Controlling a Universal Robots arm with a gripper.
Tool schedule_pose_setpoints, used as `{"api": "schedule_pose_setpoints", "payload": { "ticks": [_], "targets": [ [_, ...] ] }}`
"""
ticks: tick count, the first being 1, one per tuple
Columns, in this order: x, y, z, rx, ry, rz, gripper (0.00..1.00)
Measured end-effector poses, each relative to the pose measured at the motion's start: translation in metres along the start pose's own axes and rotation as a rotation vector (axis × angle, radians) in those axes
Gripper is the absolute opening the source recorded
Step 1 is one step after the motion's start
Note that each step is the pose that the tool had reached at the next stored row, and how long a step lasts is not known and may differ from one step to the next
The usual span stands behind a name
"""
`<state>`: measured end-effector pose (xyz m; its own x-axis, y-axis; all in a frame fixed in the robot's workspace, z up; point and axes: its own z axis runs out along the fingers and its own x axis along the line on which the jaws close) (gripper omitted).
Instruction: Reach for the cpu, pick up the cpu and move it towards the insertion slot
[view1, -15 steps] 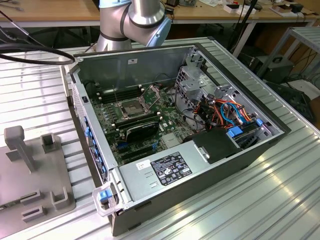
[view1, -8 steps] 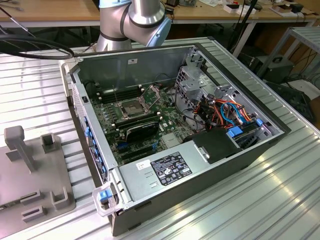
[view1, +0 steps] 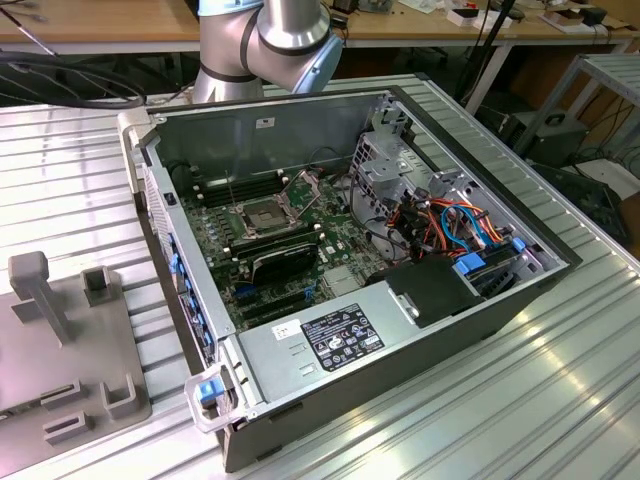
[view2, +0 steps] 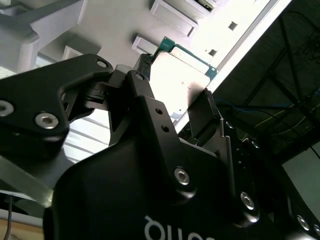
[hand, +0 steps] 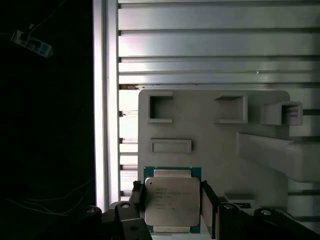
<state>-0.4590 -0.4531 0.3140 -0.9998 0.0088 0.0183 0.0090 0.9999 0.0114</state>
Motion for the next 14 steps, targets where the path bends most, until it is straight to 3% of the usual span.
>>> {"api": "schedule_pose_setpoints", "payload": {
  "ticks": [8, 14],
  "targets": [
    [0.0002, 0.0001, -0.0091, 0.0000, 0.0000, 0.000, 0.55],
    [0.0002, 0.0001, -0.0095, 0.0001, 0.0000, 0.000, 0.55]
  ]
}}
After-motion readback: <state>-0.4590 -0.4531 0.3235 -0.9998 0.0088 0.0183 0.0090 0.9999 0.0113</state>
